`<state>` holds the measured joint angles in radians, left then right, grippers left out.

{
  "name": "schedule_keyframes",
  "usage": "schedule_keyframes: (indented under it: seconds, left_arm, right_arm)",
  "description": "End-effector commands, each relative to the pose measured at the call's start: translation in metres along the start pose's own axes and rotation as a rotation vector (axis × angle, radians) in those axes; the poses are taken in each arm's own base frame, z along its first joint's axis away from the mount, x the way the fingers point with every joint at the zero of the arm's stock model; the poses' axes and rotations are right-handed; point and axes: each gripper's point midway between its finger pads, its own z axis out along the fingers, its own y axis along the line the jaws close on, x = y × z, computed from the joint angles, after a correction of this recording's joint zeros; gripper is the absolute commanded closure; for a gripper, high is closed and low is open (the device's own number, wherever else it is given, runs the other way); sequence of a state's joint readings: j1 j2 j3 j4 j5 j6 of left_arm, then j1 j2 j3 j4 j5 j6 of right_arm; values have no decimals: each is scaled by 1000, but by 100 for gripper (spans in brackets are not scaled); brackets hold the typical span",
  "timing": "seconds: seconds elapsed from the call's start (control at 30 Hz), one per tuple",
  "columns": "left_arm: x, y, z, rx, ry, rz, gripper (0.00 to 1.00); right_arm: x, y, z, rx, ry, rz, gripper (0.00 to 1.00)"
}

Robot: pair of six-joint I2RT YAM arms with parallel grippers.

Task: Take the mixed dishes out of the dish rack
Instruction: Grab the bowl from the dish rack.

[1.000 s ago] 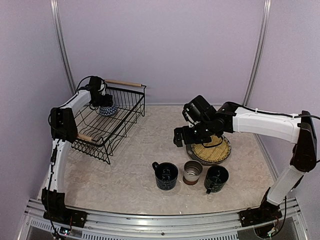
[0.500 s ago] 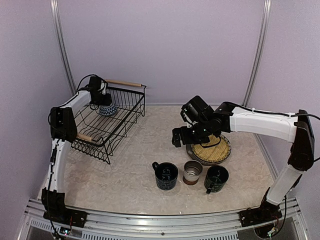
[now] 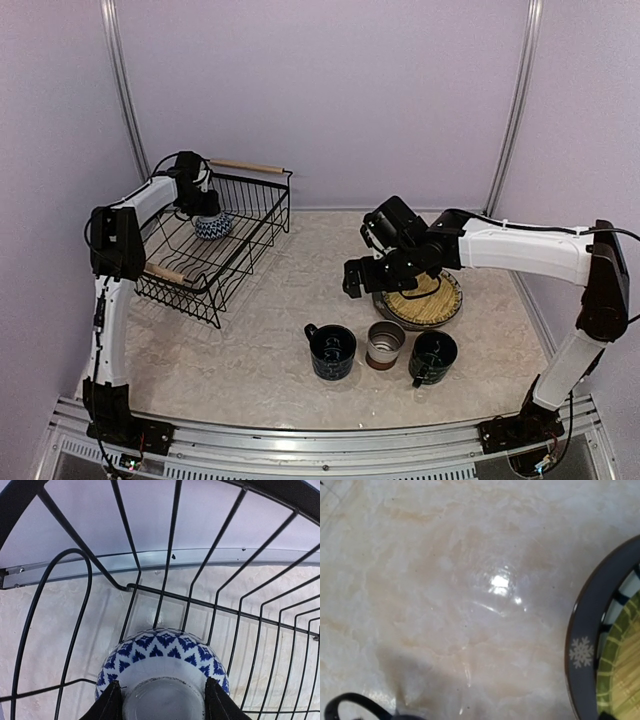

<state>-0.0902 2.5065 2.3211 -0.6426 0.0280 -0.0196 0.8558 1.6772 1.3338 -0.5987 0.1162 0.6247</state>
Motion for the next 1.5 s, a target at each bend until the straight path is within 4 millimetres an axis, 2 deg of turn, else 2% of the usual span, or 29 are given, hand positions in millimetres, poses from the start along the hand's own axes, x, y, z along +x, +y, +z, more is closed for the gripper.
schedule_keyframes:
  seconds: [0.0,0.3,0.6,0.8,1.1,1.47]
  left_arm:
    - [-12,-12,-36,8,-5,-15,66]
    - [8,-35,-55,12,67,-16,69]
    - [30,-30,-77,-19,130,-73,72]
    - [41,-31,-92,42,162,-130,73]
    - [39,-18,-116,79,156,-223,73]
    - [28,-19,-153,150,116,-325,74]
  right_arm:
    - [-1,-3,-6,-15,-23,5,0]
    - [6,-7,-8,-20,-35,-4,0]
    - [5,-5,-10,-45,-57,-12,0]
    - [3,-2,-8,-57,-61,-21,0]
    - [-4,6,-8,-93,-87,-15,0]
    - [-21,19,-9,-131,-122,-13,0]
